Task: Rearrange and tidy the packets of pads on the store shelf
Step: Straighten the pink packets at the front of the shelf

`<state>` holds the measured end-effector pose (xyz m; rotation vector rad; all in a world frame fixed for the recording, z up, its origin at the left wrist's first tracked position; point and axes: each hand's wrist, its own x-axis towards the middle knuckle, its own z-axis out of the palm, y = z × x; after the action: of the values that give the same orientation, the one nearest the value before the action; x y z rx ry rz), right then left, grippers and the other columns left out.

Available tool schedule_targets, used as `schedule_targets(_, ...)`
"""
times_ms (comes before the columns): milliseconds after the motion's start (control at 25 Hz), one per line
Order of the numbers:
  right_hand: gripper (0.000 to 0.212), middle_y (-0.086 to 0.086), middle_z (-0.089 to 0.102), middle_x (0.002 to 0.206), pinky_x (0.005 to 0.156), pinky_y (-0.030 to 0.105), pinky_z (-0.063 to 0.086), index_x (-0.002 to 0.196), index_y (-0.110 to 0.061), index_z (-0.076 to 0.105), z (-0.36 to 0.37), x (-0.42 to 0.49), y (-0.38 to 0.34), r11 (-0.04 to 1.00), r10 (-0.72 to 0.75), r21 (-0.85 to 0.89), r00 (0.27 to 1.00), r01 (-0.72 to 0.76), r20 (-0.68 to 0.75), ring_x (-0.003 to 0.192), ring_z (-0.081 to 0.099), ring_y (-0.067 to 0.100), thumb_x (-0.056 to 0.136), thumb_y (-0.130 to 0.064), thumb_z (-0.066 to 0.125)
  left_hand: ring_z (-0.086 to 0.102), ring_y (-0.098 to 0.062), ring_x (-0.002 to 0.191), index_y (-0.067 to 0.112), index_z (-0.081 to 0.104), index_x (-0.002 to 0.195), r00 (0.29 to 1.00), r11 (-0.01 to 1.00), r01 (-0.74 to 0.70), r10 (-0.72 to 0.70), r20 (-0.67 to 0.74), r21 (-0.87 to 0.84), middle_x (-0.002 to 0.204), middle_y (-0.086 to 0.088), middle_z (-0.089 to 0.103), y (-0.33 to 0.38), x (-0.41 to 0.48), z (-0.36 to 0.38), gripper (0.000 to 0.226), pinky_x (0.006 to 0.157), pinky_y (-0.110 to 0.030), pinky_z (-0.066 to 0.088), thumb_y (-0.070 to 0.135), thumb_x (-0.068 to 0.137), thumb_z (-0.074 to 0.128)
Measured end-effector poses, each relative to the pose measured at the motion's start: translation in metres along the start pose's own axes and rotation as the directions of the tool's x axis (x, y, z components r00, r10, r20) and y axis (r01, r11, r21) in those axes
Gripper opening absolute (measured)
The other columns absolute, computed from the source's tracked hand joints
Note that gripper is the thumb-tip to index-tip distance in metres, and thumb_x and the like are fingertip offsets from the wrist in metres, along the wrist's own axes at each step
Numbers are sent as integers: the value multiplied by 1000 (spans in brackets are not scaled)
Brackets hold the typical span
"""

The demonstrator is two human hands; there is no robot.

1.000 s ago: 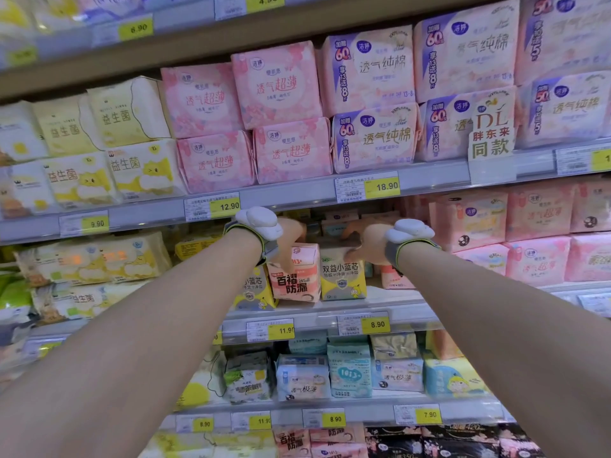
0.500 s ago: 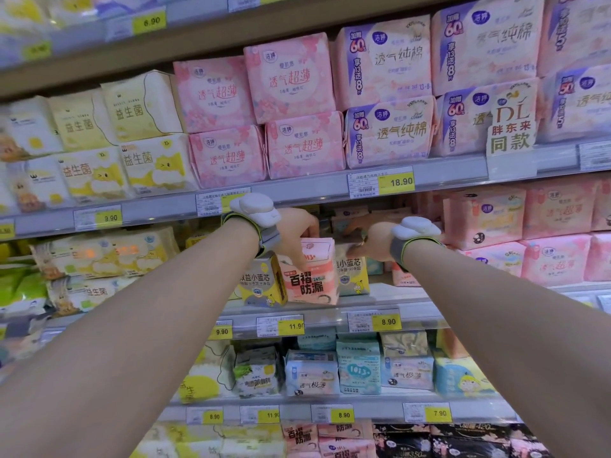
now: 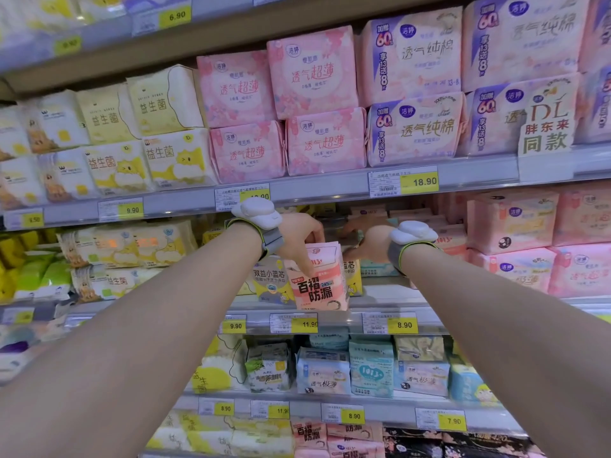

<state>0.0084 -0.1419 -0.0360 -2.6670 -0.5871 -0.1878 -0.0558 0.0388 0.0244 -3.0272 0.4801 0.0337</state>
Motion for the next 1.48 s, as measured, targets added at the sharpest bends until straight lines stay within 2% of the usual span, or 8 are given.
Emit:
schedule_targets(200,50,-2,62,105,75,27,43,117,-31,61,6,10,-4,998,-37,-44,998,35,-50,84,55,20,71,-42,77,65,-14,94,22,59,117,999,1000,11,-11,-31,4,108,7,67,-4,-3,0,67,84,-37,58,44,60,86)
schedule_targets(360,49,1,64,115,82,29,48,119,-32,60,7,15,-4,997,-39,-66,997,34,-64,95,61,23,73,-44,75,65,-14,95,23,59,117,998,999,24,-22,-54,28,110,8,67,-6,-4,-1,68,84,-37,58,48,60,85)
schedule_targets(520,42,0,66,111,74,27,43,113,-31,62,10,21,-6,992,-54,-120,997,47,-59,88,59,22,76,-46,71,65,-15,98,23,58,120,998,999,35,-34,-55,19,114,8,67,-8,-3,-1,68,85,-38,58,46,61,84)
schedule_targets(720,35,3,68,112,85,33,51,114,-25,64,10,25,-7,991,-87,-111,993,77,-82,98,64,27,81,-37,67,65,-17,99,22,57,122,996,999,31,-30,-81,17,115,6,66,-7,0,-4,65,85,-37,56,42,66,83)
schedule_targets(1000,30,4,67,113,85,34,51,113,-25,62,15,33,-5,989,-76,-134,992,62,-100,100,64,29,84,-31,65,65,-22,98,20,55,124,993,1000,27,-26,-119,11,115,1,67,-14,6,0,66,84,-41,56,44,68,80)
schedule_targets(1240,20,0,67,106,77,30,48,105,-26,63,14,34,-1,994,-62,-94,993,53,-100,90,61,24,86,-33,62,65,-22,98,19,52,127,992,1000,17,-15,-127,11,116,1,66,-13,6,1,63,85,-41,55,43,73,75)
schedule_targets(1400,20,0,69,111,75,25,42,104,-23,69,1,27,7,995,7,99,973,16,-232,94,63,23,86,-25,61,65,-22,99,18,53,126,992,1000,-7,6,-124,-9,117,1,66,-4,8,1,60,86,-41,55,41,75,75)
schedule_targets(1480,21,4,70,113,82,29,48,105,-17,71,-7,20,12,998,21,58,949,-3,-313,101,64,28,89,-23,59,64,-22,100,18,53,126,992,1000,-22,21,-123,-11,117,1,66,0,9,3,60,86,-40,55,42,75,74)
